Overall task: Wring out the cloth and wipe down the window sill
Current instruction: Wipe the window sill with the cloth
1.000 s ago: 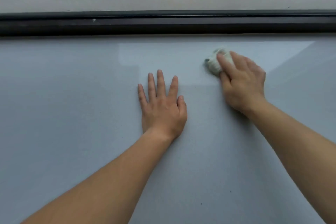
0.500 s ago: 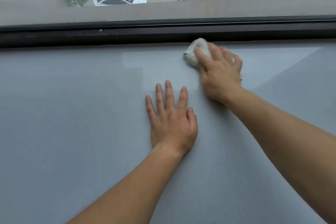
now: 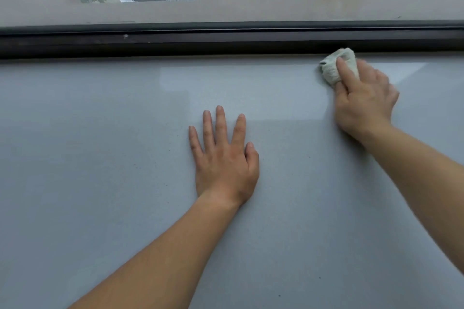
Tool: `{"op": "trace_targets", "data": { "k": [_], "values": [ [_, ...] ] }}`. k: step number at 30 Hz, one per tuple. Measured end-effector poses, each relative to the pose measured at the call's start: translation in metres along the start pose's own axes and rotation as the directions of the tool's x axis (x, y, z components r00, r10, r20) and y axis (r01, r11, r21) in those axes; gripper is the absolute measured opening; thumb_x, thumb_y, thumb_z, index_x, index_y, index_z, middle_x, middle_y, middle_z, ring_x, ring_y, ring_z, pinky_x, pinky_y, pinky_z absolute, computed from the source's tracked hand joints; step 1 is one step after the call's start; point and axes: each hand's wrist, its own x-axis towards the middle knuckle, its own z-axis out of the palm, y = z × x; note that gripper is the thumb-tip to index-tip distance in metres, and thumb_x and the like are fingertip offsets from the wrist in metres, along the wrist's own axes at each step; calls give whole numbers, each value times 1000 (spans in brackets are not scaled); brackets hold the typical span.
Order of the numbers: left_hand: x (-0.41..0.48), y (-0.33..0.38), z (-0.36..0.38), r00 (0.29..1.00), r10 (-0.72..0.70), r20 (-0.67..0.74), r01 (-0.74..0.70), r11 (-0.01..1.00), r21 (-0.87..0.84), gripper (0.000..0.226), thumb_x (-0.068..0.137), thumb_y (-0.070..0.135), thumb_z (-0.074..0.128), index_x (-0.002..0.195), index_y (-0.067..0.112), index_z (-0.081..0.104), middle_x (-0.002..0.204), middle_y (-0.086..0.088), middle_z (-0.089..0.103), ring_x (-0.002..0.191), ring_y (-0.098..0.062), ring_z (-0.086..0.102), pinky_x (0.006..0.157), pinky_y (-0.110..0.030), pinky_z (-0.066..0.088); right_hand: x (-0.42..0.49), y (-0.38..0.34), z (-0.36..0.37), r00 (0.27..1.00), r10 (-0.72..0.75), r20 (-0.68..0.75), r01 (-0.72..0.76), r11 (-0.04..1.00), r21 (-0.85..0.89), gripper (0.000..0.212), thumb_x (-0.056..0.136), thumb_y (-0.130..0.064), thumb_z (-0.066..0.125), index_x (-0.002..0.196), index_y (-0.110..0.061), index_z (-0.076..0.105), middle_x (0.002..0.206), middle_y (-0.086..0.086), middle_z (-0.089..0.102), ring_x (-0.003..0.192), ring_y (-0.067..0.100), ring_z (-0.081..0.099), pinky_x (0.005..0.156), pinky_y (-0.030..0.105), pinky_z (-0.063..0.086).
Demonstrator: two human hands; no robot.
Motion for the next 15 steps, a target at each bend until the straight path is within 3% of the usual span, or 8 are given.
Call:
{"op": "trace_targets", "data": {
  "k": [2, 5, 6, 7, 11, 12, 15],
  "values": [
    [-1, 0, -1, 1000, -4, 0, 4, 1000, 4, 63, 95, 48, 16, 155, 32, 13, 165, -8, -3, 151, -27, -13, 119, -56, -4, -19, -9, 3, 998, -58, 16, 58, 998, -14, 48, 98, -43, 34, 146, -43, 35, 155, -1, 32, 136, 30, 29, 110, 48, 19],
    [-2, 0, -1, 1000, -6, 4, 6, 1000, 3, 63, 94, 49, 15, 155, 33, 12, 166, -7, -3, 150, -26, -14, 119, -55, -5, -28, 11, -8, 926, -364, 104, 367, 930, -8, 49, 99, -43, 33, 147, -41, 38, 155, 1, 36, 138, 31, 34, 112, 47, 25],
    [-2, 0, -1, 1000, -6, 7, 6, 1000, 3, 63, 94, 49, 15, 155, 33, 12, 166, -7, -3, 150, -26, -14, 119, -55, -5, -24, 21, -13, 912, -395, 110, 397, 918, -5, 48, 99, -43, 34, 147, -40, 39, 155, 1, 37, 137, 32, 36, 112, 47, 26],
    [-1, 0, -1, 1000, -5, 10, 5, 1000, 4, 62, 94, 49, 15, 155, 33, 12, 166, -6, -3, 150, -25, -15, 119, -55, -5, -19, 28, -14, 925, -365, 103, 368, 930, -12, 48, 99, -44, 33, 147, -41, 39, 155, 1, 38, 136, 32, 36, 112, 46, 25],
    [-1, 2, -5, 1000, -4, 6, 4, 1000, -27, 61, 95, 49, 15, 154, 34, 13, 166, -5, -2, 150, -23, -14, 120, -54, -6, -30, 4, -6, 1000, 9, 30, -9, 1000, 26, 47, 98, -40, 36, 145, -44, 36, 155, -1, 33, 137, 30, 30, 110, 47, 19],
    [-1, 2, -6, 1000, 0, -5, 0, 999, -51, 60, 96, 49, 16, 154, 34, 15, 166, -5, -1, 151, -22, -13, 120, -53, -7, -46, -6, -5, 1000, 9, 21, -10, 999, 32, 48, 97, -37, 39, 145, -43, 37, 155, 0, 33, 136, 30, 30, 110, 48, 19],
    [-5, 4, -7, 999, 7, -52, -14, 990, -138, 54, 95, 47, 25, 146, 32, 32, 164, -7, 12, 151, -20, 0, 119, -54, -7, -98, -7, -4, 962, -267, 61, 266, 964, 11, 50, 97, -35, 42, 146, -41, 40, 155, 2, 35, 138, 30, 31, 111, 47, 20]
  ]
}}
